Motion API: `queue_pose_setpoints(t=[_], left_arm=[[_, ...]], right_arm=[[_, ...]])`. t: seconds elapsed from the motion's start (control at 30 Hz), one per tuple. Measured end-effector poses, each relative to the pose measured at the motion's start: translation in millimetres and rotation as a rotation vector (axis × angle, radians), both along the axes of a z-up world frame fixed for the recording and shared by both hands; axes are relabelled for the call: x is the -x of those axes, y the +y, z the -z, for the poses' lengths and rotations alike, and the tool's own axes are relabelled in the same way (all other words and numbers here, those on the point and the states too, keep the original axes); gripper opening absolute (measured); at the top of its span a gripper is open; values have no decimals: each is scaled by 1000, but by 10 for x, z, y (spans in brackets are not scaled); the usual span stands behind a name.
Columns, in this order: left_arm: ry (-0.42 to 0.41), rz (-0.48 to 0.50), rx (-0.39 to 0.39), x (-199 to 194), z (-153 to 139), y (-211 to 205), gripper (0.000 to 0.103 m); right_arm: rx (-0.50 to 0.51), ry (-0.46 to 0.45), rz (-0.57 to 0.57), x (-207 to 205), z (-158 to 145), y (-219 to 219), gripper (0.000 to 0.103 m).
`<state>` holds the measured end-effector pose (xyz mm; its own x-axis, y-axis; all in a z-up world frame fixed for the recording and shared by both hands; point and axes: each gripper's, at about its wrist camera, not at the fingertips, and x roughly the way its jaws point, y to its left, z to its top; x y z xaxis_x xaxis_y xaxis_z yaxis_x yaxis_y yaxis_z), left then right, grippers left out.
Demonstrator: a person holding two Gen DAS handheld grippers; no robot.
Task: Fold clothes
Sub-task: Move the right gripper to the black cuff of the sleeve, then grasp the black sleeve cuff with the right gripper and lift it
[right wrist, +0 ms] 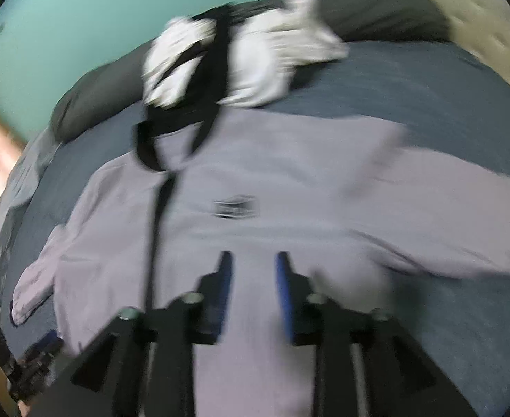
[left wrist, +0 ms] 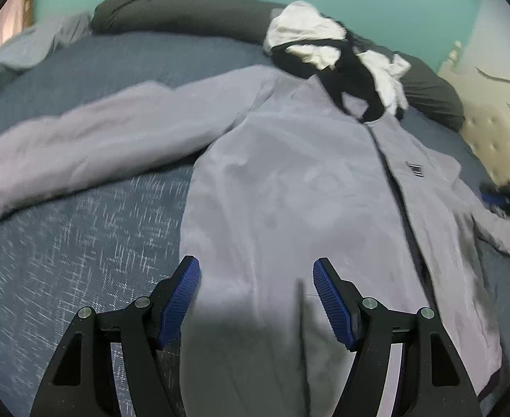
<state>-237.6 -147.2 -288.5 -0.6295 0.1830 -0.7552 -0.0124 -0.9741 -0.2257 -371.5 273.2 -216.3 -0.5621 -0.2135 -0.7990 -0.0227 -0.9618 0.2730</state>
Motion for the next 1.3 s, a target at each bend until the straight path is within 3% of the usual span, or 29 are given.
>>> queue_pose_setpoints(t=[0.27,0.33,0.4,0.6,0.77,0.93,1.3], left_arm=[[18,-19,36,-247,-90,130,72],[24,-16,27,-322,-104,192,72],[30,-13,18,-398,-119,255,72],[58,17,20,-654,-164,478,72],[59,5,30,-719,-149,546,72],[40,-22,-8,-715,-110,508,72],[28,-28,9,-707,-62,504,72]], right_arm=[[-29,18,282,-641,-99,1706,36],[-47,47,351,-788,-168,2068,46],[-50,66,417,-914,-198,2354,53],[22,111,546,-1204,-126,3079,53],[38,117,604,-1235,-51,3432,54],[17,115,612,-1210,-12,3621,54],[24,134,627,-996,97,3740,52]])
